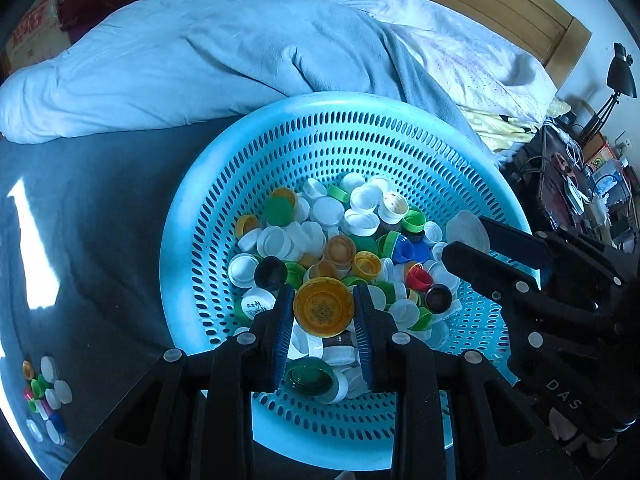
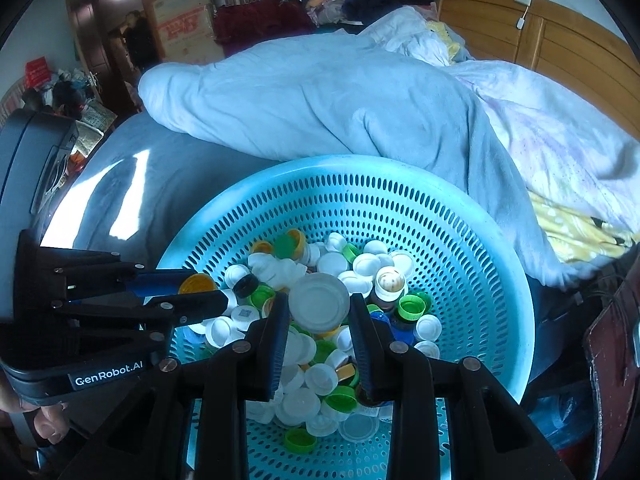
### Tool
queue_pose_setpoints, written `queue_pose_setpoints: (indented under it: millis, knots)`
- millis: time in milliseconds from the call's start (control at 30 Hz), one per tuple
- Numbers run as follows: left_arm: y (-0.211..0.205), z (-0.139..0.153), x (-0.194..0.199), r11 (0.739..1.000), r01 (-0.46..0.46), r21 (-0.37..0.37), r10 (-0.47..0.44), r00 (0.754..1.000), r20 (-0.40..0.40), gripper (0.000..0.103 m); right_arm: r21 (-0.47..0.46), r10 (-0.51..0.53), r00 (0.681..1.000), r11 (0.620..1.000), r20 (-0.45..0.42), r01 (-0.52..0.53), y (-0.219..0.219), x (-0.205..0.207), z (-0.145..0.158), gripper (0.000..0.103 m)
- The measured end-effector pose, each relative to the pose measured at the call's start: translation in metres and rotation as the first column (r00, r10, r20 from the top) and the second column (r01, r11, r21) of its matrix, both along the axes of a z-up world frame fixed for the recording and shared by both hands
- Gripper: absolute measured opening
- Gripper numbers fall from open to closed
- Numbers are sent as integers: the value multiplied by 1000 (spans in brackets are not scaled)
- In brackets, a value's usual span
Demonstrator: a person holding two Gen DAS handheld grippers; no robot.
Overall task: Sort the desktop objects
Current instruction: 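Carry both caps over the blue basket and open both tools to drop them, then grasp a large white cap with the left tool while the right tool returns to the caps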
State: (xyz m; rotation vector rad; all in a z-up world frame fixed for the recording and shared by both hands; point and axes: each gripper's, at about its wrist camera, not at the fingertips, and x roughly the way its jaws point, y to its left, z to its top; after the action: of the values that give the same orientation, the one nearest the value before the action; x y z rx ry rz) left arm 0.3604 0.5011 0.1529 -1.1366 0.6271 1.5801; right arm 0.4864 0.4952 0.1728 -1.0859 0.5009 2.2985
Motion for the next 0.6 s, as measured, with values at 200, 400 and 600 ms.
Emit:
queue_pose_setpoints:
  millis: [200,400,600]
  knots:
    - [3,1,3,1000,6,1,-6,999,-31,25,9,-7,1000,1000,-8,7,0,1,0,33]
    - [-6,6,-2,999,-23,33,26,997,-76,57,45,-52,998,998,-41,54,-1,6,13,65]
    - [-67,8,-43,984,-109,140,124,987,-103,57,74,36,991,997,-129,-27,-38,-7,30,66]
